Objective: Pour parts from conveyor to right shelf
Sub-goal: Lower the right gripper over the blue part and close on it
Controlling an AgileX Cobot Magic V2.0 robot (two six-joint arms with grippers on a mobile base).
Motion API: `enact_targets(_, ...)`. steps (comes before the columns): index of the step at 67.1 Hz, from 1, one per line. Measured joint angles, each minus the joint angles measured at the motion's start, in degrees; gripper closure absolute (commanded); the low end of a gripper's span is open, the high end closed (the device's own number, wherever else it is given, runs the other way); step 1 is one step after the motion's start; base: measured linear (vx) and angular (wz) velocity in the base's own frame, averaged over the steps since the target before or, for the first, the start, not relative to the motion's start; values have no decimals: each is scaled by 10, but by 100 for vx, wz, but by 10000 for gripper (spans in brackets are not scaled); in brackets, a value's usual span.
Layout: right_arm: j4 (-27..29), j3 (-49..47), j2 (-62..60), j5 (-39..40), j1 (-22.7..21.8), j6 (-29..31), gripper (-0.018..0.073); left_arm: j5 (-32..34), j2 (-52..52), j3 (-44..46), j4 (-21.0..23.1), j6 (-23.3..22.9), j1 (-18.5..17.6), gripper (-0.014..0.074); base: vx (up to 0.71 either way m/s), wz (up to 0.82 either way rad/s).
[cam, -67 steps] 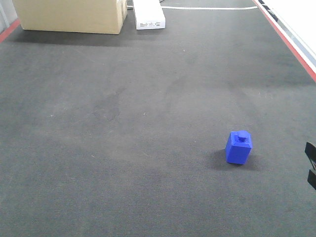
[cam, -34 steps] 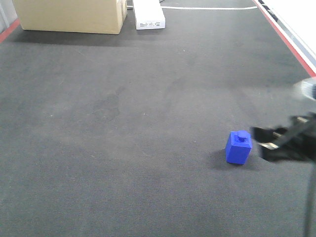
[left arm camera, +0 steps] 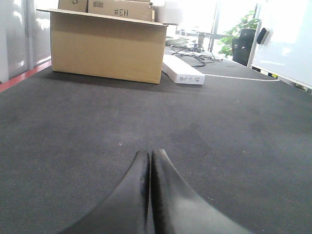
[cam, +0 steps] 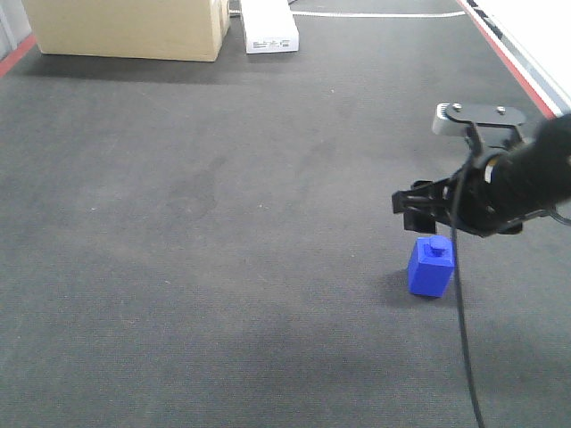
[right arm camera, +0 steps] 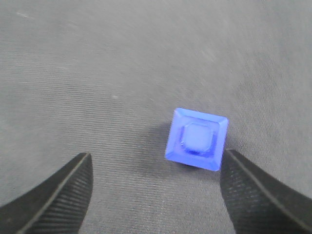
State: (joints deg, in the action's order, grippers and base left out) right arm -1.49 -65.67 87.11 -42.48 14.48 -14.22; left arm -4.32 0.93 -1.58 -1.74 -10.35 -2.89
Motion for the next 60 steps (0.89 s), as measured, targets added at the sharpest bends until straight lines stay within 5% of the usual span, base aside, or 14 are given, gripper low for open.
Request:
enact_targets(30, -8, -88, 113, -107, -24, -49, 43, 0, 0, 0, 0, 0, 0, 603, 0, 0)
enact_targets(60, -6, -88, 189, -87, -27, -50, 67, 0, 0, 0, 0, 0, 0, 603, 0, 0)
